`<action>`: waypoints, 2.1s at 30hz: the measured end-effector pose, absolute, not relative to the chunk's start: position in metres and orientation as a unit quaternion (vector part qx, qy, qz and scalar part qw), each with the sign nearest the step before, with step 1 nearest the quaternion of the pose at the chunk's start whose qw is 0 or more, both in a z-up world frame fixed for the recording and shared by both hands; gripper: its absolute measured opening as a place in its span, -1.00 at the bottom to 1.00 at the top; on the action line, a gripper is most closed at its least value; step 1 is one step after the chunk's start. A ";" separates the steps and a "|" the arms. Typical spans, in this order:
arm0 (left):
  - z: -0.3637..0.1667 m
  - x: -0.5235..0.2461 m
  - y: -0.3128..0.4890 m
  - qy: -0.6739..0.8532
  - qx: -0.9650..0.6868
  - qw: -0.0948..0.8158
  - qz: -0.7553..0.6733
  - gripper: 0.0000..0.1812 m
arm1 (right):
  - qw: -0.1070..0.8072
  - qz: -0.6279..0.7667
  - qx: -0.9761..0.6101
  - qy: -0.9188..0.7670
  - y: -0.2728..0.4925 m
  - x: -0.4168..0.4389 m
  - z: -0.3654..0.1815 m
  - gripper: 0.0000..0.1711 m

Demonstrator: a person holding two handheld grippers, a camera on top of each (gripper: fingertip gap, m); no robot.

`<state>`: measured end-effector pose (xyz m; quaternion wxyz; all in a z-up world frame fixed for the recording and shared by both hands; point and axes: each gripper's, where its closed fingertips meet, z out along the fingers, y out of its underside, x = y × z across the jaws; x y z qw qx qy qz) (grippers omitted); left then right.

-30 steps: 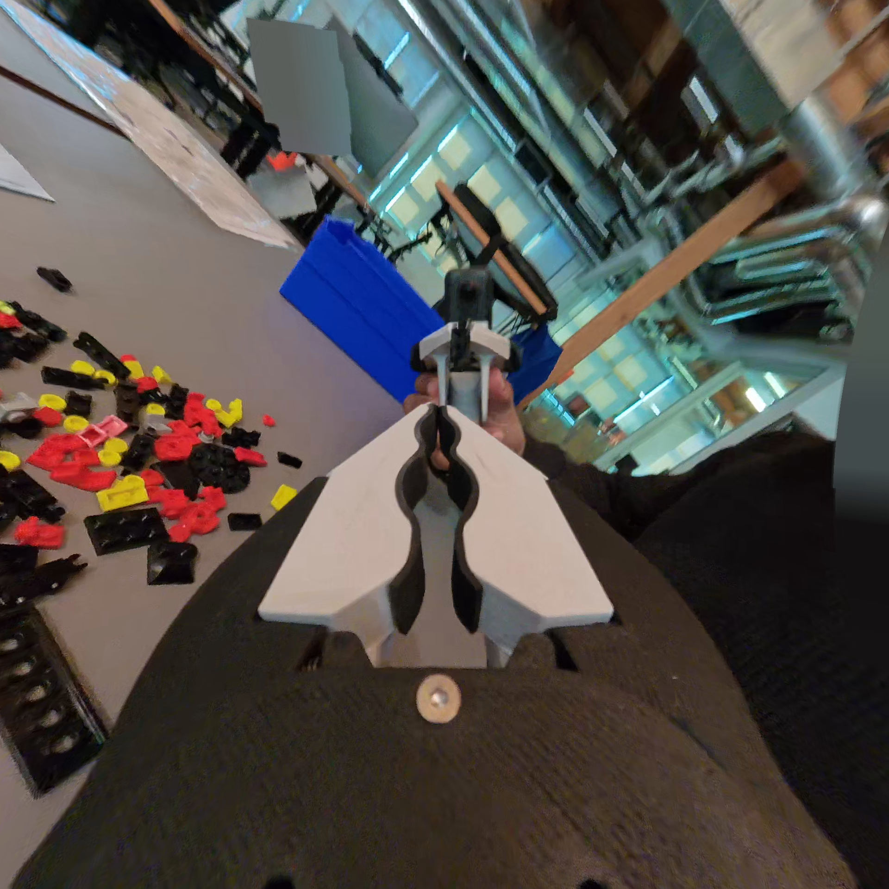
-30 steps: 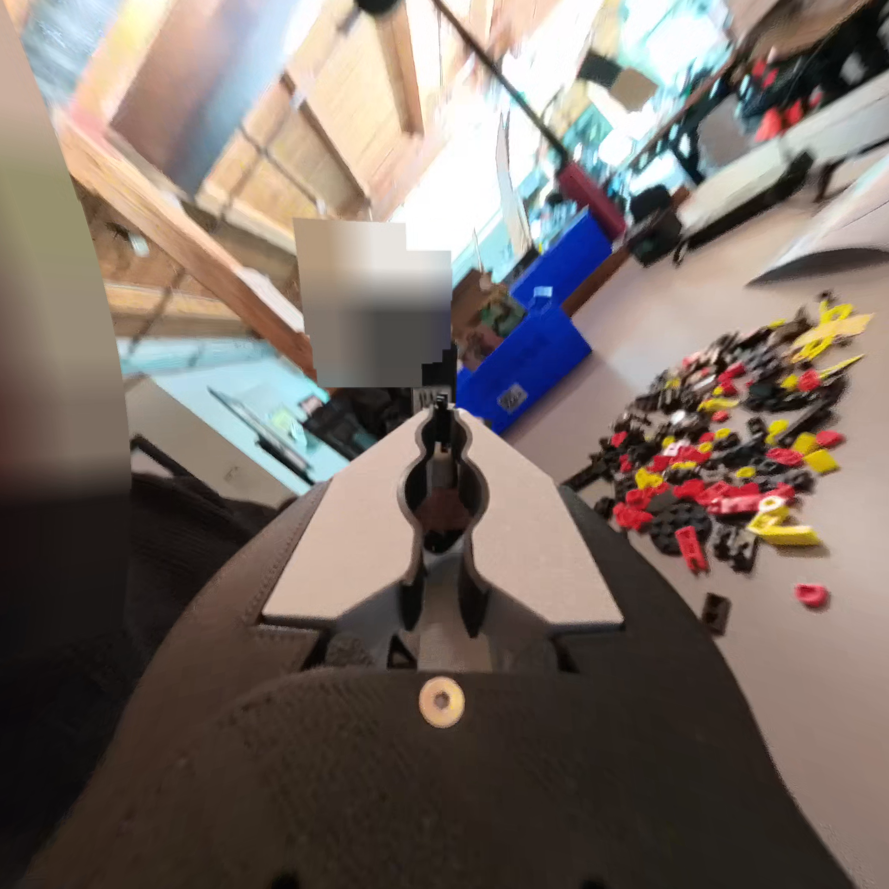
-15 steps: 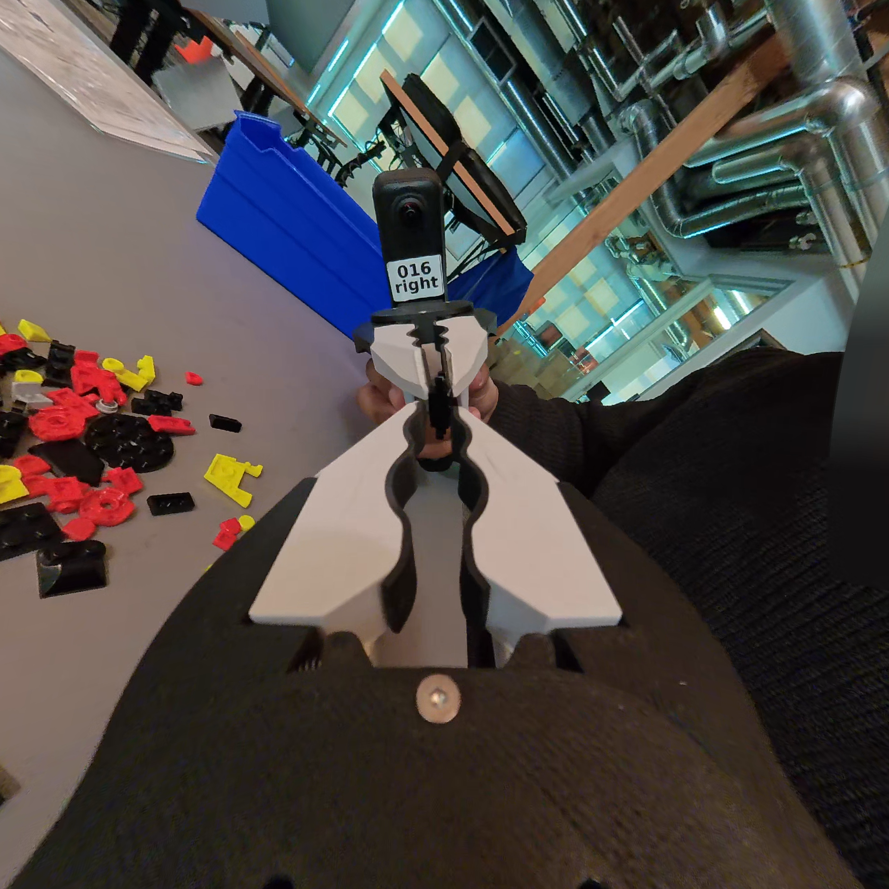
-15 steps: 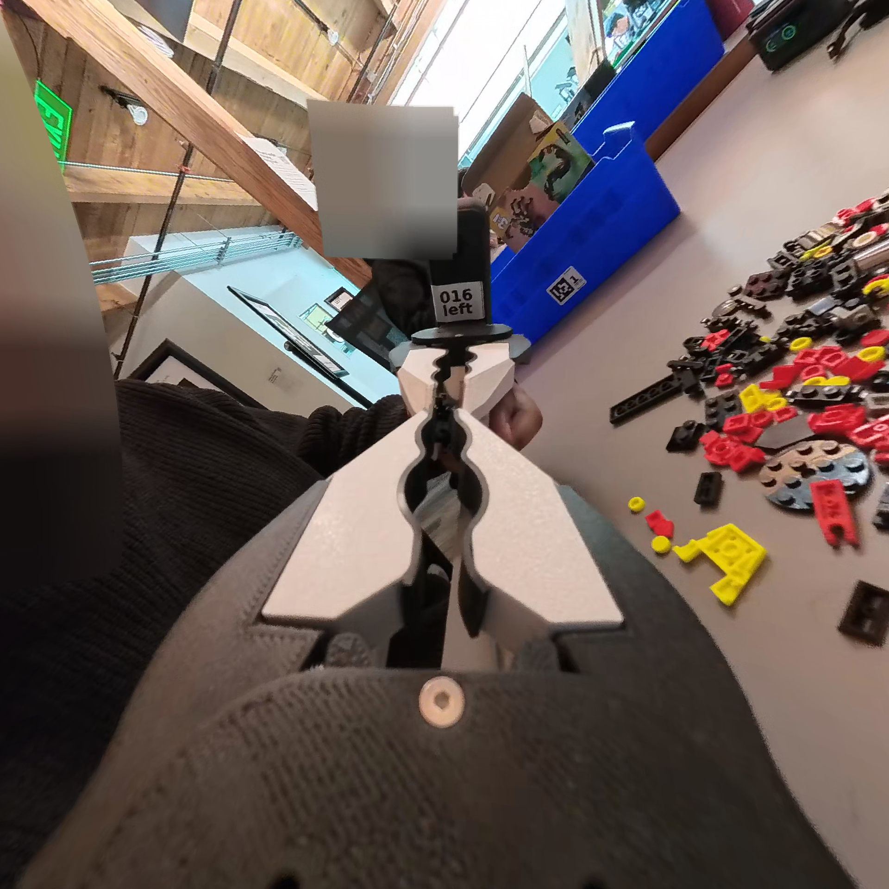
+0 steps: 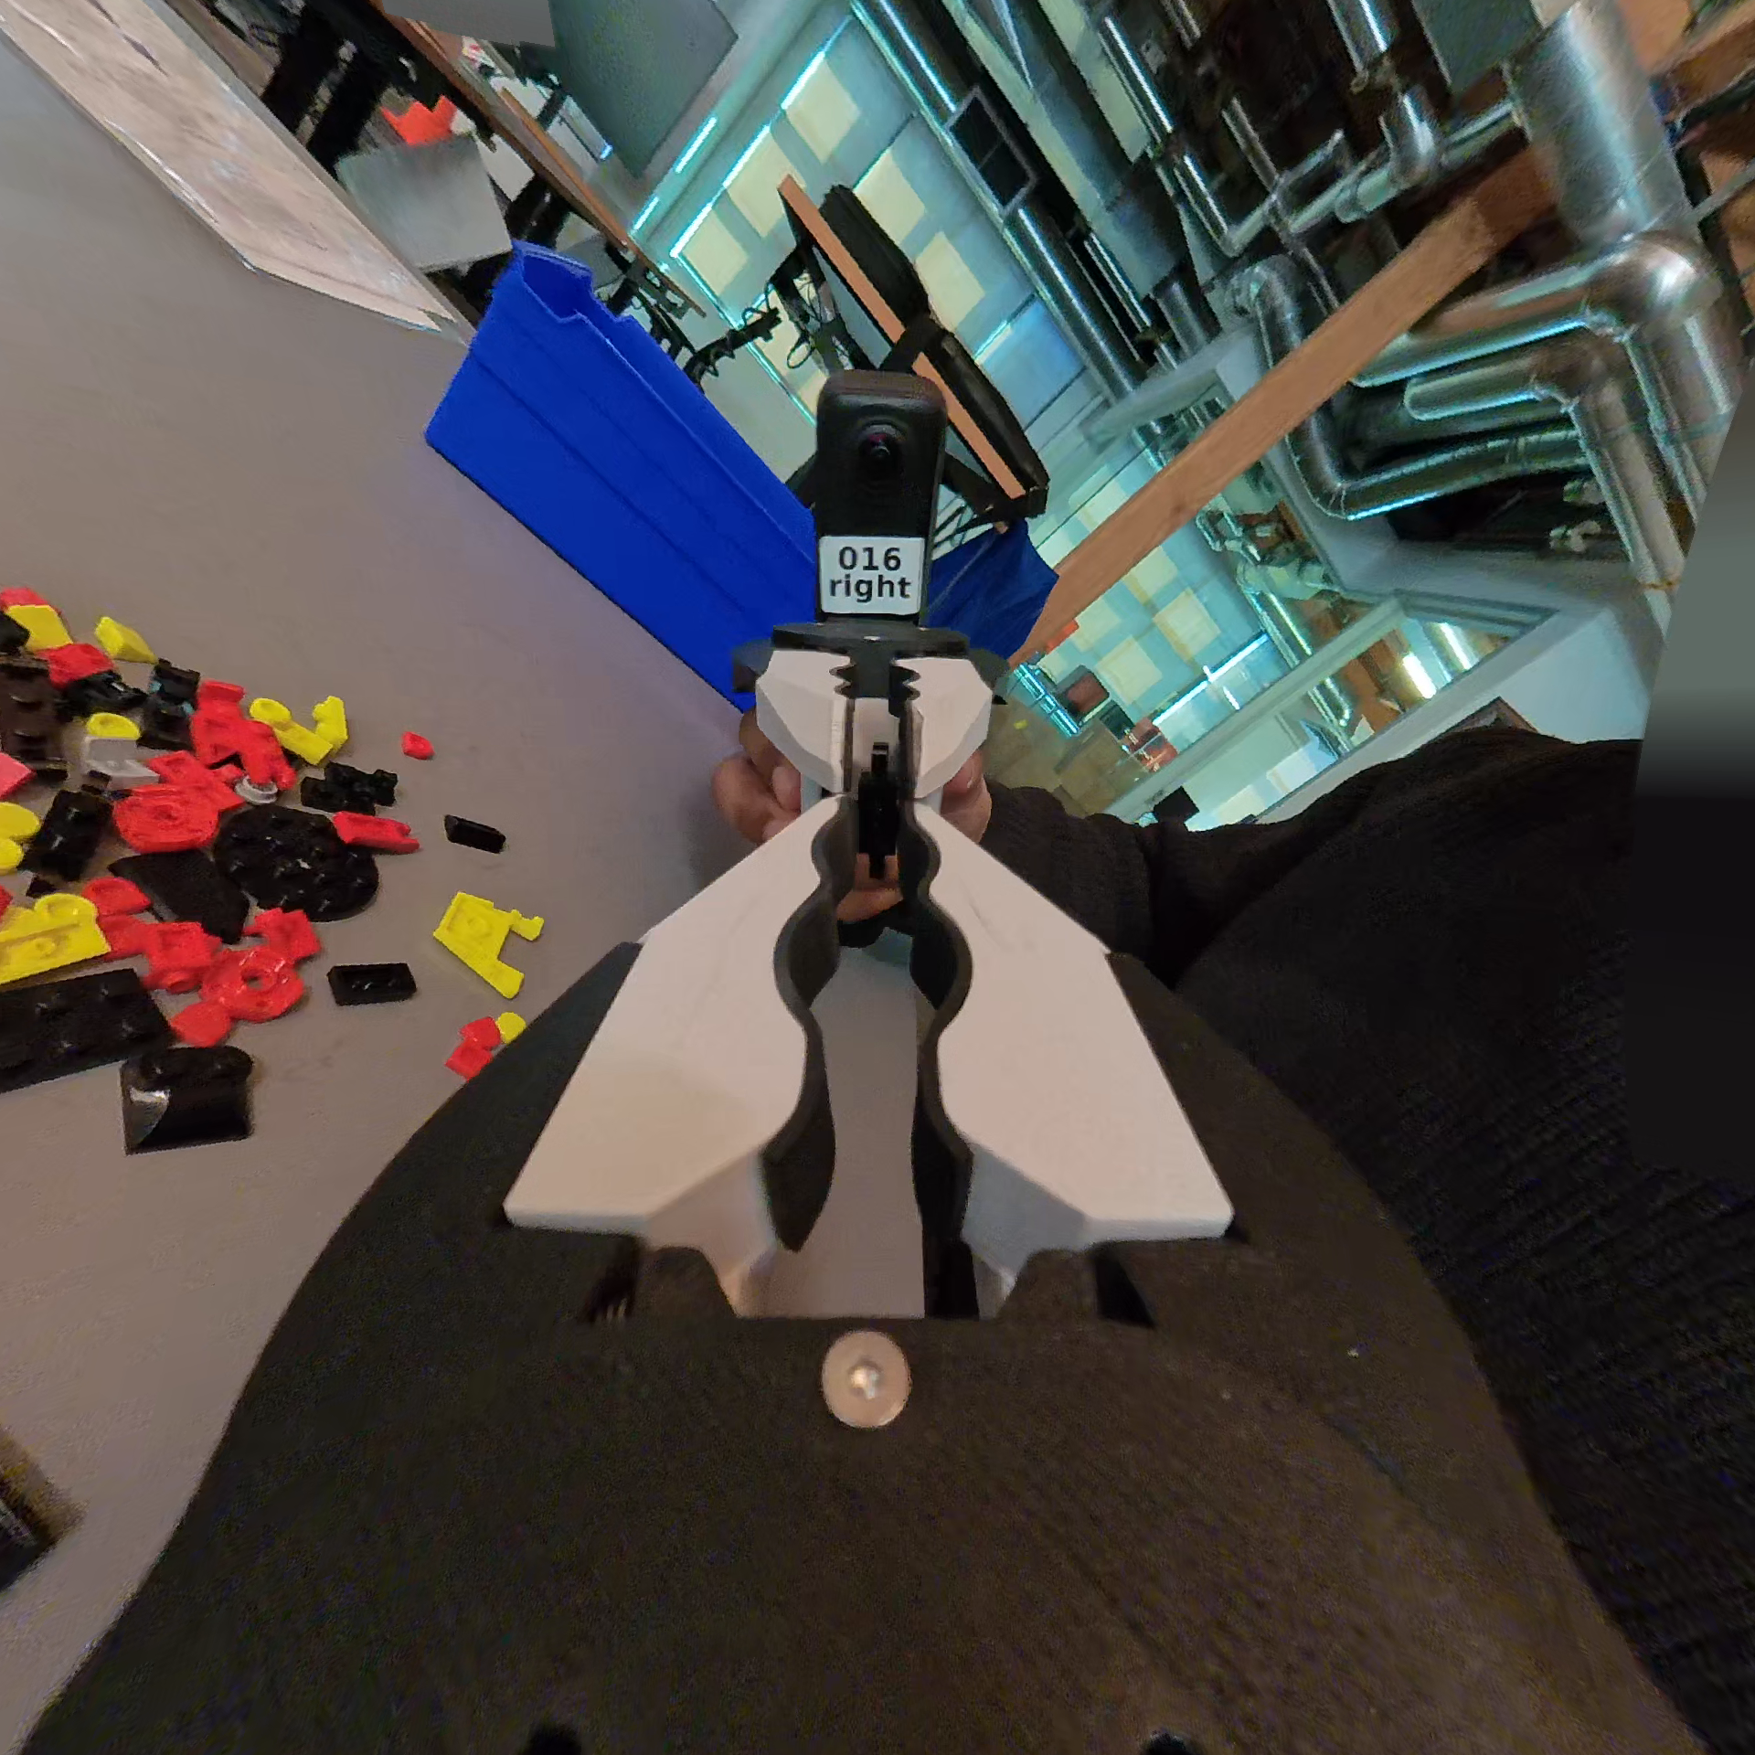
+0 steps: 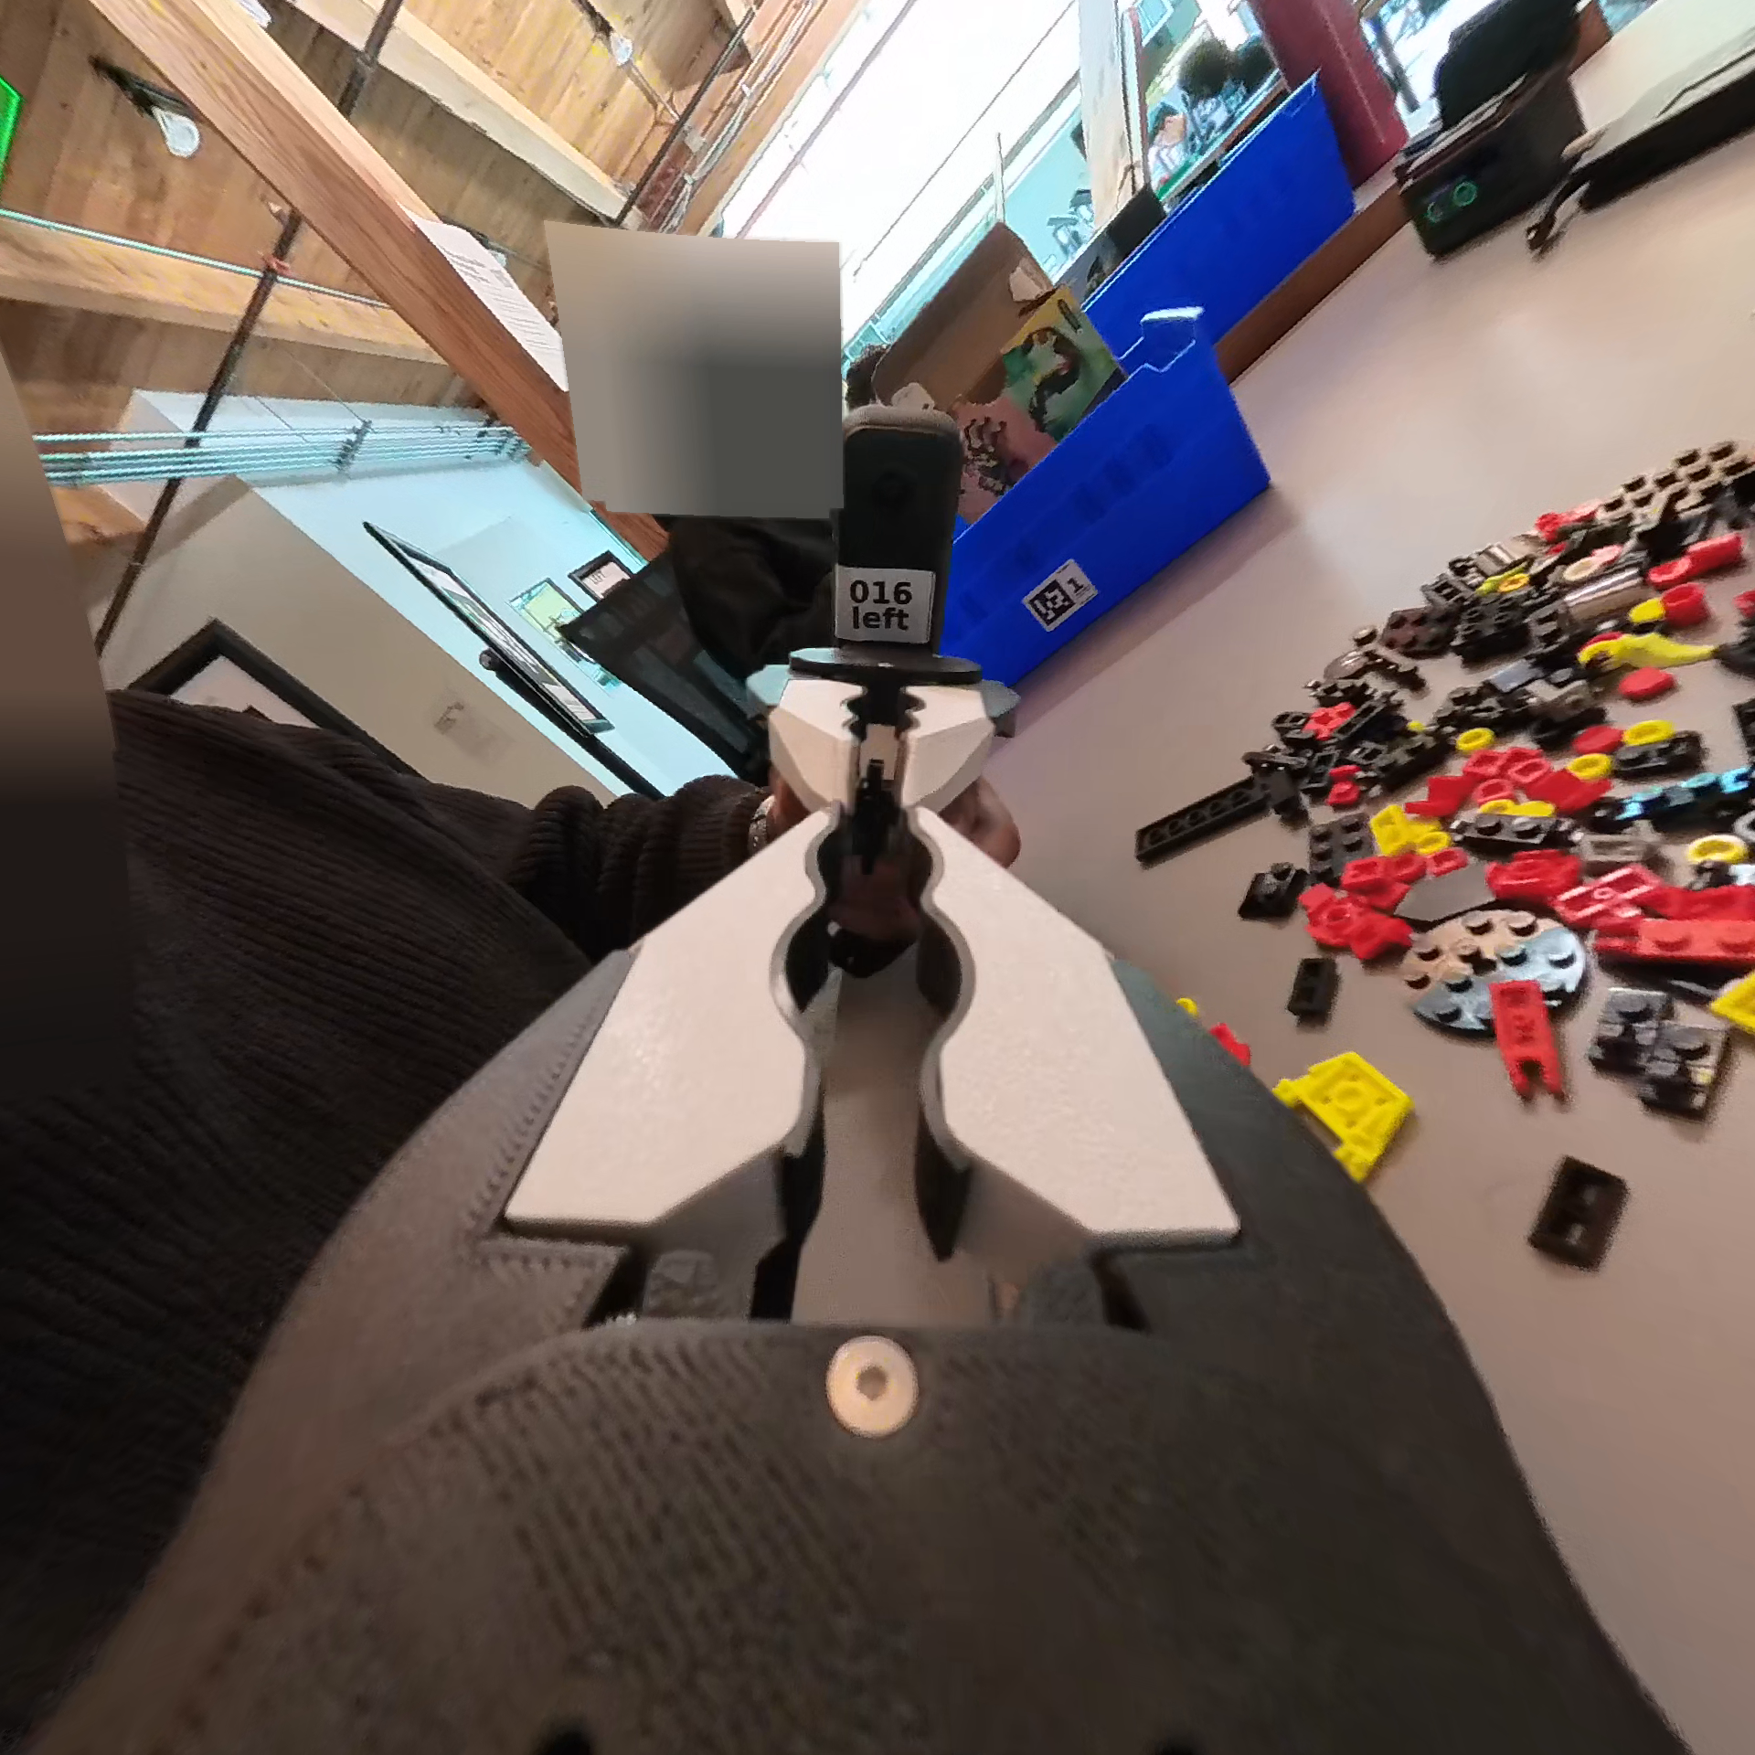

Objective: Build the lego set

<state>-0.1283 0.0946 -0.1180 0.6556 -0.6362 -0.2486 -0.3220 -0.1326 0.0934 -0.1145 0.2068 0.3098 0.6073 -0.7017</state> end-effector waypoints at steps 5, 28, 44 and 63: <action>-0.120 -0.124 0.097 -0.241 -0.644 0.651 -0.322 -0.96 | 0.191 -0.697 0.298 0.623 0.089 -0.129 -0.116 -0.89; -0.116 -0.126 0.096 -0.249 -0.626 0.659 -0.333 -0.96 | 0.206 -0.719 0.293 0.595 0.093 -0.130 -0.110 -0.91; -0.107 -0.159 0.086 -0.425 -0.460 0.719 -0.301 -0.97 | 0.124 -0.795 0.430 0.409 0.100 -0.166 -0.097 -0.84; -0.106 -0.149 0.091 -0.413 -0.457 0.721 -0.316 -0.97 | 0.161 -0.790 0.432 0.403 0.085 -0.159 -0.100 -0.97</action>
